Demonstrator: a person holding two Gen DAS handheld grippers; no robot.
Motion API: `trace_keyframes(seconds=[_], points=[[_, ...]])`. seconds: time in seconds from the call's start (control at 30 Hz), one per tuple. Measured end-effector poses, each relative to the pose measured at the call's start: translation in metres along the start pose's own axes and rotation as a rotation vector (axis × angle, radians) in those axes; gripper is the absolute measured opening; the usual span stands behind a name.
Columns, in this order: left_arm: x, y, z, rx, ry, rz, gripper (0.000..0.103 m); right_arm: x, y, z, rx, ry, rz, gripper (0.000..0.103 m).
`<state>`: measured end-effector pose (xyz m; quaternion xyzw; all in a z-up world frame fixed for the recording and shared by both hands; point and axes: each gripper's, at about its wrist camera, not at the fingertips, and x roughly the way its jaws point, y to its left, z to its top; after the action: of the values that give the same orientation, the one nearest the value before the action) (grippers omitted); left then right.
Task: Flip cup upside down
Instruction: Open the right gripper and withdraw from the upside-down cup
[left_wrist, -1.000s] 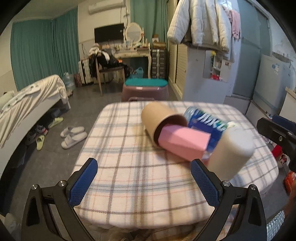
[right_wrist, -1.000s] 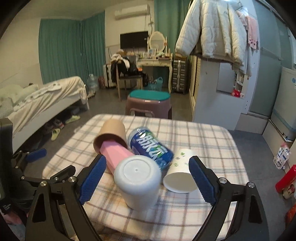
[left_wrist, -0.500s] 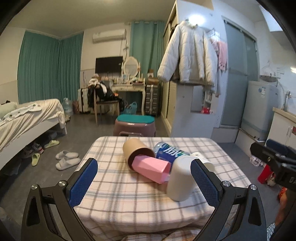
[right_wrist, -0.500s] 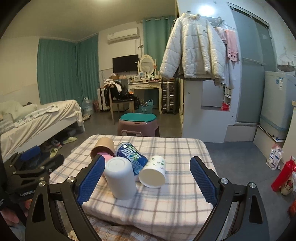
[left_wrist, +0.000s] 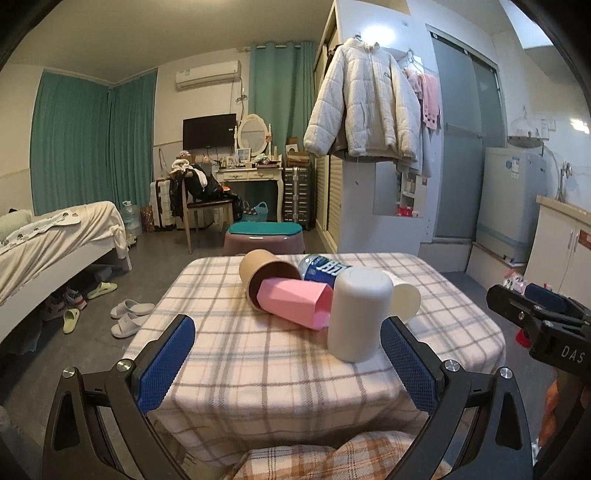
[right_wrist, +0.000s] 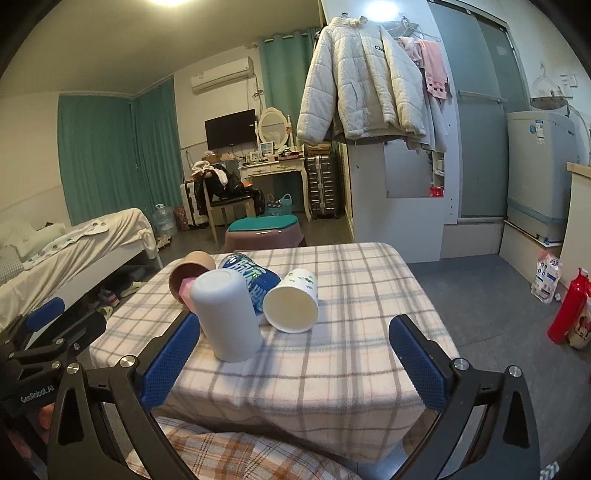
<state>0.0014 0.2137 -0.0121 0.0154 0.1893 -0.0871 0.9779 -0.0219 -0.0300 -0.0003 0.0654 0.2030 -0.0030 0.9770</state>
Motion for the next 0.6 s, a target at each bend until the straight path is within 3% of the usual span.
trace_keyframes(seconds=[0.6], points=[[0.0034,-0.0070,-0.0037,0.007,0.013,0.004,0.103,0.0093,-0.0027,-0.0039,0.003,0.021,-0.005,0.103]])
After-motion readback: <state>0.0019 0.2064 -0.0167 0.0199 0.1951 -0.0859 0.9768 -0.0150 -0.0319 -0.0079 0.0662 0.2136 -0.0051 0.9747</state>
